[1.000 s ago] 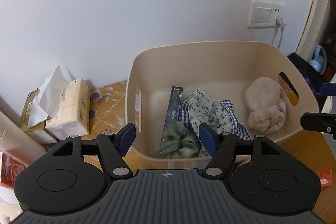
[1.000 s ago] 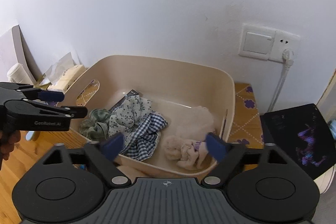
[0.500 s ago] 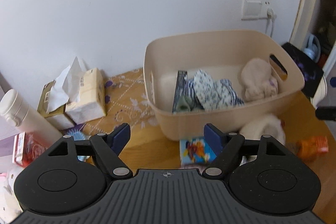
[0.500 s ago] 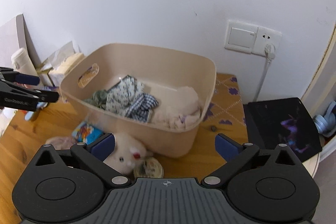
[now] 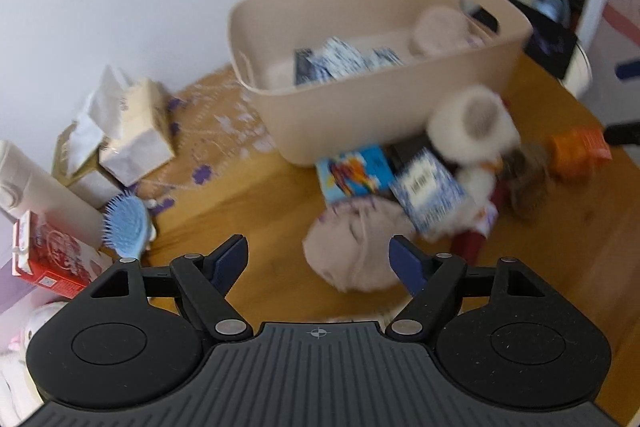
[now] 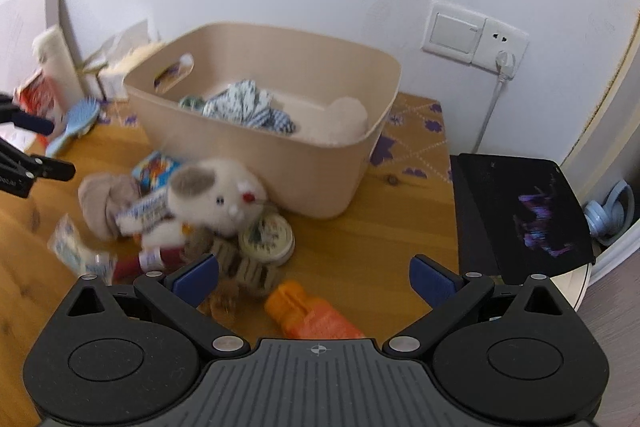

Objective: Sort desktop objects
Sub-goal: 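Grasp the bread packet with the left tool while the right grasps the orange bottle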

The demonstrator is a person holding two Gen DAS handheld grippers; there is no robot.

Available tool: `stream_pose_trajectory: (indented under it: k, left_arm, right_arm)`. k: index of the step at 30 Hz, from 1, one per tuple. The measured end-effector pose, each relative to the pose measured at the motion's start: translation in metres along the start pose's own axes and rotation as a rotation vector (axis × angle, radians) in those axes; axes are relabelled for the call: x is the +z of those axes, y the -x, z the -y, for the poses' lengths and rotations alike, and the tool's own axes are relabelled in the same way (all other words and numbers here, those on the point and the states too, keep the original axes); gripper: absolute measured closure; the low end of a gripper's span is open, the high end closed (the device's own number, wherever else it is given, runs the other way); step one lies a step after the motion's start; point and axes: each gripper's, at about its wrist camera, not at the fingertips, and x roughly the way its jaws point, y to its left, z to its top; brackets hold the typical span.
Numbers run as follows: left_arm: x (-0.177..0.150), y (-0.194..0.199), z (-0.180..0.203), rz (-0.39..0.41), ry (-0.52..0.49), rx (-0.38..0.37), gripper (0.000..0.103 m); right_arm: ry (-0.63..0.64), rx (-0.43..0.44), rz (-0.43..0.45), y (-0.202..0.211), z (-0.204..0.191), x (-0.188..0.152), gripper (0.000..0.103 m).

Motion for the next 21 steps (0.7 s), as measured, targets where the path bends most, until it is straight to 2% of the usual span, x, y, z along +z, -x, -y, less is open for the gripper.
stream_pose_trajectory:
  k: [9,21]
  left_arm:
    - [-0.022,-0.012,0.015,-0.061,-0.193,-0.064,0.024]
    - [-0.038,-0.048,0.034,-0.17,-0.377,-0.186,0.024]
  right_arm:
    - [0.123,0.024,-0.078,-0.013,-0.004,-0.028,0.0]
    - [0.143,0.031,-0.122,-0.04,0.007,-0.043,0.0]
